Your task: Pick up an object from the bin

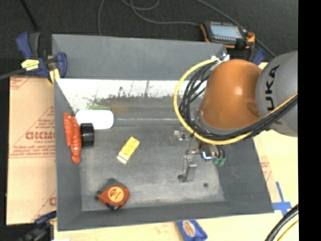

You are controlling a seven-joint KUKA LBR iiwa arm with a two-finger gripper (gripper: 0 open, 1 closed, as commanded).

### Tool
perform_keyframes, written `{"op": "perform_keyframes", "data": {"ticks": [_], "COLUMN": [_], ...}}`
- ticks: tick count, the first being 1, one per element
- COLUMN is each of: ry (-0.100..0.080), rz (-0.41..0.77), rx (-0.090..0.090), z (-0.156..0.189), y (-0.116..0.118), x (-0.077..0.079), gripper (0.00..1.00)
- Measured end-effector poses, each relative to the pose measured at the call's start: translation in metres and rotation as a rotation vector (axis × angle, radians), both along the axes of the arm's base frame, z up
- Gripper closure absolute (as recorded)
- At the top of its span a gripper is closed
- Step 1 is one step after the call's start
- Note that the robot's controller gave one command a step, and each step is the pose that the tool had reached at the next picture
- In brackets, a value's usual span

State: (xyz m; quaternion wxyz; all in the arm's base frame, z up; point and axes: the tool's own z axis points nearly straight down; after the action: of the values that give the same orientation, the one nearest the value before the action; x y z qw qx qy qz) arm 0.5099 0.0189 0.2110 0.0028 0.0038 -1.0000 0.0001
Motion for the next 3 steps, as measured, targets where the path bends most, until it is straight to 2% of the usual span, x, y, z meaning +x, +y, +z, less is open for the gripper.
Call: {"op": "perform_keyframes", "data": {"ticks": [1,2,3], "ry": [-0.009,-0.014,-0.005], "rz": [-0.001,-0.050,0.101], "rx": [0.000,0.002,0.000], "z": [0.004,-0.070,-0.063], "y": [0.000,0.036,0.063], "x": [0.002,0.033,0.068], "gripper": [0.00,0.00,0.00]}}
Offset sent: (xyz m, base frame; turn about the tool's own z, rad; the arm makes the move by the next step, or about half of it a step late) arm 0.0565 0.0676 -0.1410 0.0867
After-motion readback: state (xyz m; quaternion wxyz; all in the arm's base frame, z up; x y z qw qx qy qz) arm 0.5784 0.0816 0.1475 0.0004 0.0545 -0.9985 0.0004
